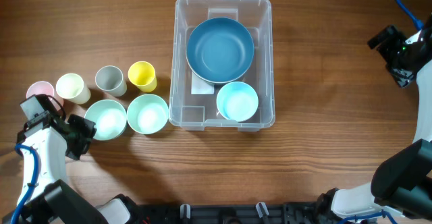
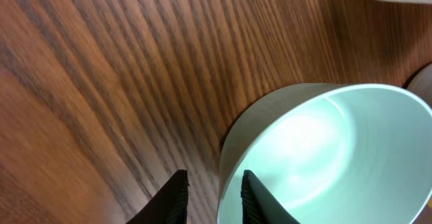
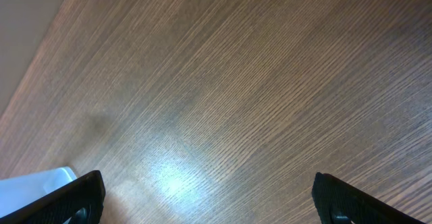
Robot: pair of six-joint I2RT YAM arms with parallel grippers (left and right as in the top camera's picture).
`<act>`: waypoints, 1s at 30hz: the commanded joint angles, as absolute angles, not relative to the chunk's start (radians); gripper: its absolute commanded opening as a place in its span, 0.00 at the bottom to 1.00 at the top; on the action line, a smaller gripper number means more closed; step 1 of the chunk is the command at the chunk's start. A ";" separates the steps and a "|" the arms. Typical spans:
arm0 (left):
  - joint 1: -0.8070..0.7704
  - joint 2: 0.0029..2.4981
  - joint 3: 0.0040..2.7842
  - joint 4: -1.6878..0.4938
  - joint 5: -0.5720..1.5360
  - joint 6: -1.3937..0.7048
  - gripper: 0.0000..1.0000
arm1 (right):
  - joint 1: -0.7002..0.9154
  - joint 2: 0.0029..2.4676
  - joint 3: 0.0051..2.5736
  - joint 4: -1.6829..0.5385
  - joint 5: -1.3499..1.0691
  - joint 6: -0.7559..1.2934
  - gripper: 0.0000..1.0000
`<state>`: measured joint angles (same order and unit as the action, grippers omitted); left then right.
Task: Pack container
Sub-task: 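Move the left gripper to the mint-green cup and grasp its rim, then carry the mint-green cup with the left gripper into the container, release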
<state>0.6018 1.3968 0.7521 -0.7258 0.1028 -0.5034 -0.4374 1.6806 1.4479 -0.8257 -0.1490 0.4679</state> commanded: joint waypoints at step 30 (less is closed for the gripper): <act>0.604 1.044 0.965 -1.090 0.116 -0.475 0.04 | -0.435 1.689 1.447 -0.823 -0.150 0.473 1.00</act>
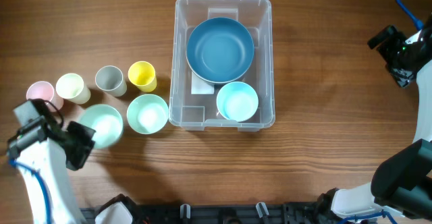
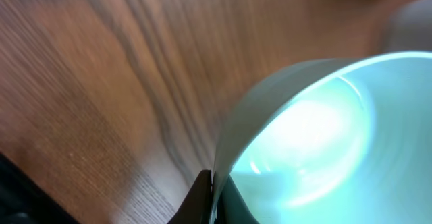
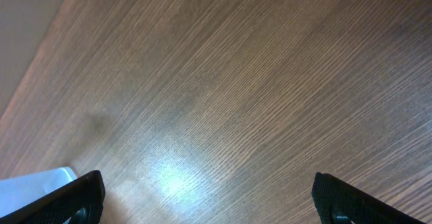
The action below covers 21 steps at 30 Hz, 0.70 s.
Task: Pack container
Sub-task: 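Carry the mint-green cup with the left gripper into the container, release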
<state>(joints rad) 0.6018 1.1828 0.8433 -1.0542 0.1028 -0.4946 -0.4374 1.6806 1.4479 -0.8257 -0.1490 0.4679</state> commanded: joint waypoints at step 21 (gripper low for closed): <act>-0.467 1.550 1.162 -0.559 0.257 -0.385 0.04 | -0.435 1.689 1.447 -0.823 -0.150 0.473 1.00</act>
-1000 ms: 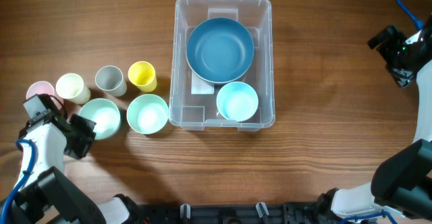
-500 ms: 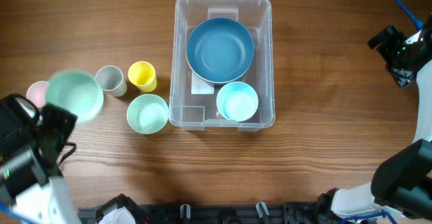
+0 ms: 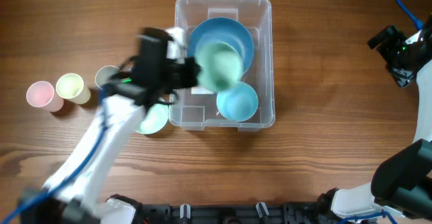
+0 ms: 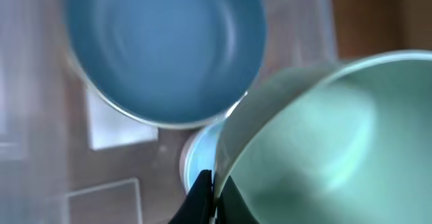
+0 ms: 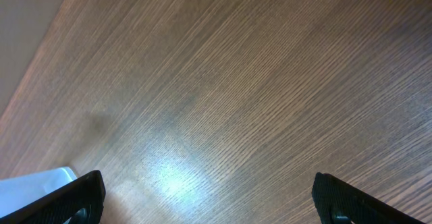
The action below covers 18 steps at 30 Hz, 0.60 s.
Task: Pack container
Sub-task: 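Carry the mint-green cup with the left gripper into the container, release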
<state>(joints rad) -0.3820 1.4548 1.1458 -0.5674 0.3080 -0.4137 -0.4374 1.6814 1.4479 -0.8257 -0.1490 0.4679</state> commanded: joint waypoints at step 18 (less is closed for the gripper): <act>-0.386 1.505 1.402 -0.934 0.051 -0.397 0.51 | -0.435 1.689 1.447 -0.823 -0.150 0.473 1.00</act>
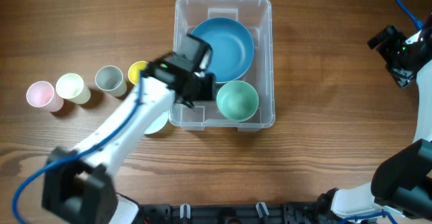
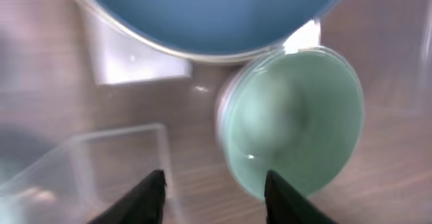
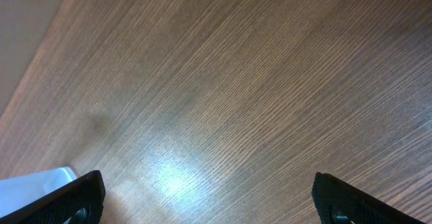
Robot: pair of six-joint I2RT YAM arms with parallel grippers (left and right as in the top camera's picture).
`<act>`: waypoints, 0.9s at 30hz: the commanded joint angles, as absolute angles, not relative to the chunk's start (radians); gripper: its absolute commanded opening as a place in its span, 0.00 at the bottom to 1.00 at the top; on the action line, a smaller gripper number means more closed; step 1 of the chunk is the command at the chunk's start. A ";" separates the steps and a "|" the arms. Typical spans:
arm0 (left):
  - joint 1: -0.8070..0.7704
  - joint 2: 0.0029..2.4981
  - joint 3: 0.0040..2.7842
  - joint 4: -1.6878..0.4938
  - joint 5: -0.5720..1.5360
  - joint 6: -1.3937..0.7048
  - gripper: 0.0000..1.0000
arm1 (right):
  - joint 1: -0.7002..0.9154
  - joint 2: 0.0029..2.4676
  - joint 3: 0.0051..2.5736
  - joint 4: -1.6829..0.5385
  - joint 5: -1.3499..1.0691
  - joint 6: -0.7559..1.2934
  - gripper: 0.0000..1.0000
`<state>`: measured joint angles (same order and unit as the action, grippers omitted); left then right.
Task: Pack container
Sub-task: 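Carry the mint-green cup with the left gripper into the container, release, then move the left gripper to the pale-green cup and grasp its rim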
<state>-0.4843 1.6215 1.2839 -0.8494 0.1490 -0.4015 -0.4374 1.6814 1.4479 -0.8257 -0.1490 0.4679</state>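
Note:
The clear plastic container (image 1: pixel 177 21) stands mid-table. A large blue bowl (image 1: pixel 226 45) fills its back half, also seen in the left wrist view (image 2: pixel 202 15). A mint-green bowl (image 1: pixel 236 100) sits upright in the front right of the container (image 2: pixel 293 116), with a pale rim showing round its left edge. My left gripper (image 1: pixel 201 88) hovers over the container's front left, open and empty (image 2: pixel 216 200), just left of the green bowl. A second mint bowl (image 1: pixel 156 121) lies on the table, mostly hidden under my left arm. My right gripper (image 1: pixel 398 55) is open (image 3: pixel 206 200) over bare wood.
Left of the container stands a row of cups: pink (image 1: pixel 39 94), cream (image 1: pixel 70 87), grey (image 1: pixel 109 79) and yellow (image 1: pixel 138 71). A corner of something white (image 3: pixel 40 183) shows at the right wrist view's lower left.
My left gripper was shut on the mint bowl's rim above the container. Now the bowl rests in the container's front right and the gripper is open beside it. The right arm has not moved.
My left gripper stood open around the rim of the leftmost mint bowl on the table. Then it was shut on that rim. Then it held the bowl over the container's bowls. Now the bowl sits where the light blue bowl was, released.

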 commanded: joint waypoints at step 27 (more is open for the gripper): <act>0.205 1.390 0.707 -0.694 0.216 -0.434 0.44 | -0.435 1.689 1.447 -0.823 -0.150 0.473 1.00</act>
